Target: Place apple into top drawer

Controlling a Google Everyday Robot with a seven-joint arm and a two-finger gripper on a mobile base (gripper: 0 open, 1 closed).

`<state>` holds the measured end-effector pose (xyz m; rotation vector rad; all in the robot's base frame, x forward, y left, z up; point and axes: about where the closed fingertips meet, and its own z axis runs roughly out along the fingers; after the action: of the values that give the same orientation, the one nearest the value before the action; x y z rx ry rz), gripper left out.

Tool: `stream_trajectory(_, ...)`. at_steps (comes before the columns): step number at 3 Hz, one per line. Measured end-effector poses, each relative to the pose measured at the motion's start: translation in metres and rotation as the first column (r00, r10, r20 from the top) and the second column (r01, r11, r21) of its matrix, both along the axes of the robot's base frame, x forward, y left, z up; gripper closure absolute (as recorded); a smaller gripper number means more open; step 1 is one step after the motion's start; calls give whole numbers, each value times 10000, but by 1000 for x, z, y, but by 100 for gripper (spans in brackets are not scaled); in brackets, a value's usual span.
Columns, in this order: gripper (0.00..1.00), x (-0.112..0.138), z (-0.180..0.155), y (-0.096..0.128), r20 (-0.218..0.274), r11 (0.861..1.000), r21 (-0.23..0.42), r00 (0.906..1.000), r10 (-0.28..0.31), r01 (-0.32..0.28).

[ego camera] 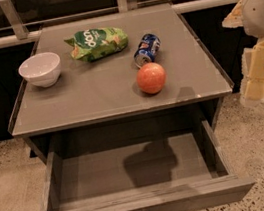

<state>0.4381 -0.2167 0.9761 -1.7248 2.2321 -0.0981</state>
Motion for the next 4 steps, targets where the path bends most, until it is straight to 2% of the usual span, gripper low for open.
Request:
stream_trajectory(1,0,0,0,0,0,10000,0,10000,1,-1)
stream_trajectory(2,0,10,-5,8,-95,9993,-83,9993,355,-356)
stream_trajectory(3,0,50,-22,32,-369,9901,-290,9899,1366,-1377)
stream_trajectory(4,0,102,-43,65,-592,9736,-215,9724,2258,-2274)
